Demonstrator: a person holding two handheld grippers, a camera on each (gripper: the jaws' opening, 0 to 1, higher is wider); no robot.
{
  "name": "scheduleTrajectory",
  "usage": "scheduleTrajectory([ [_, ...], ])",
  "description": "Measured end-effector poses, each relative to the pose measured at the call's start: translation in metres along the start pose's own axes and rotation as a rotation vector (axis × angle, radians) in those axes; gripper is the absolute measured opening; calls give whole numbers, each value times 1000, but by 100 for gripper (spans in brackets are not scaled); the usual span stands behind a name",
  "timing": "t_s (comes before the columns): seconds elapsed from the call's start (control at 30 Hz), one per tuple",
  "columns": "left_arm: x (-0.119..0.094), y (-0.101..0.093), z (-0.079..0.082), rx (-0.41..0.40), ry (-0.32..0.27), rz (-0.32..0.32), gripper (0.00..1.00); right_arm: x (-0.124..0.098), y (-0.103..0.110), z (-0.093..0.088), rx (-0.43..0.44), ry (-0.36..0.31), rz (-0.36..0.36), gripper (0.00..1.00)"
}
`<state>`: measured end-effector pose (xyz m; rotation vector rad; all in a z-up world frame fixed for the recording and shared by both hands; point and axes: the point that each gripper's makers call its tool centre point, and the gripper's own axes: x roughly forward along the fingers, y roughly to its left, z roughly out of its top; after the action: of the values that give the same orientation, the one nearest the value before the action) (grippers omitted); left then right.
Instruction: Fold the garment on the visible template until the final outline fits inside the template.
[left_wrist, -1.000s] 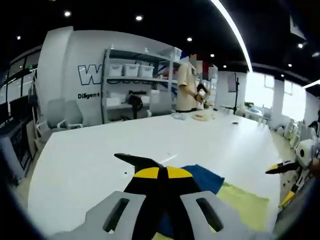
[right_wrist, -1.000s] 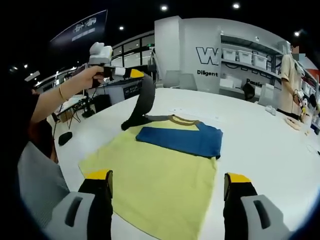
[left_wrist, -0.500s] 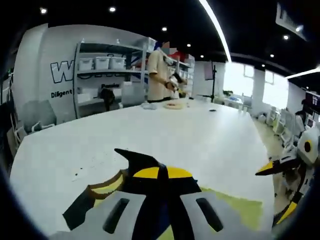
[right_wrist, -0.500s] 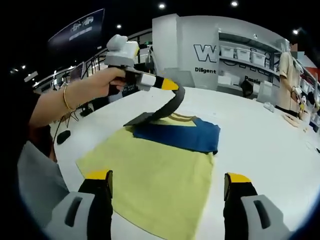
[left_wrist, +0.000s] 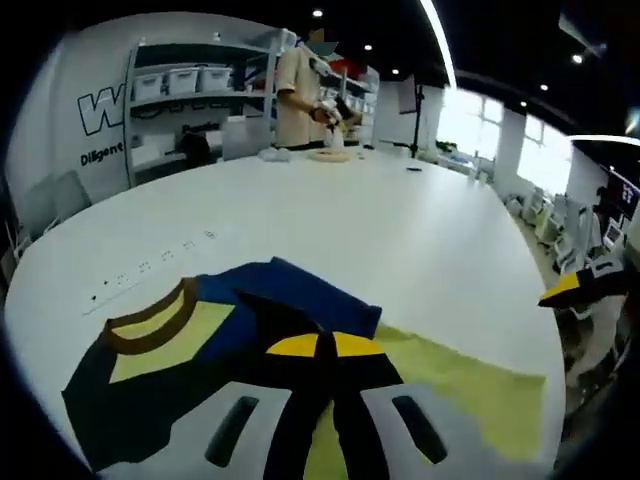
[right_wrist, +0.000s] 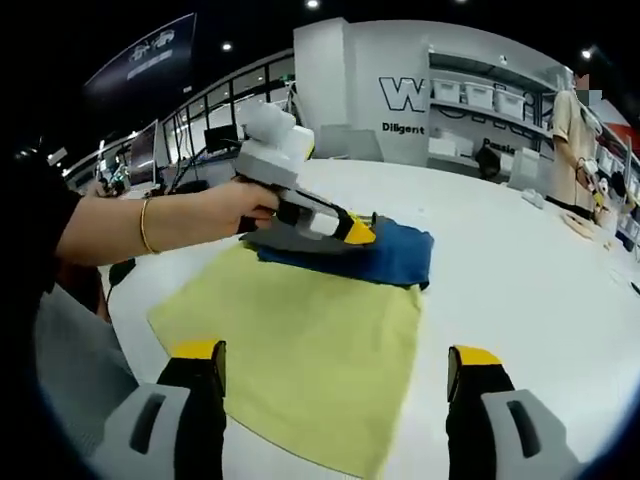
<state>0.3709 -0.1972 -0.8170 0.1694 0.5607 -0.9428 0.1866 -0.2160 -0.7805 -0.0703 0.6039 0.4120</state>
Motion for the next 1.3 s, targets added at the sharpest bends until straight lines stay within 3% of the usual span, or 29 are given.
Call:
scheduleTrajectory([
  [0.17,11,-5,-8,-25,17,-17,0,1,-4,-4,13,13,-9,91],
  [0.27,14,-16,-11,-60,13,-68,0,1,-7,-8,19,29,-17,91],
  [0.4,7,-22,-7,-13,-10,-76,9,1,-9,-12,29,43,-23,91],
  [0.5,-1,-20,-2,-21,-18,-74,27,1,-9,-15,33,53,-21,91],
  [0.57,-6,-21,9,-26,-60,-84,41,0,-9,-15,33,54,-19,91],
  [0.73,-26,-18,17,-11,-77,-49,65,-2,-8,-16,57,48,-7,92],
  [0.77,-34,-16,21,-25,-103,-40,70,-2,-9,-18,61,54,-5,92],
  [0.97,-64,-12,20,-42,-120,7,99,-3,-9,-23,93,69,6,93],
  [1.17,-106,-7,9,-96,-123,60,99,-4,-7,-39,102,131,23,89],
  [1.3,-134,-4,-7,-113,-112,103,99,-7,-5,-50,94,159,25,89],
])
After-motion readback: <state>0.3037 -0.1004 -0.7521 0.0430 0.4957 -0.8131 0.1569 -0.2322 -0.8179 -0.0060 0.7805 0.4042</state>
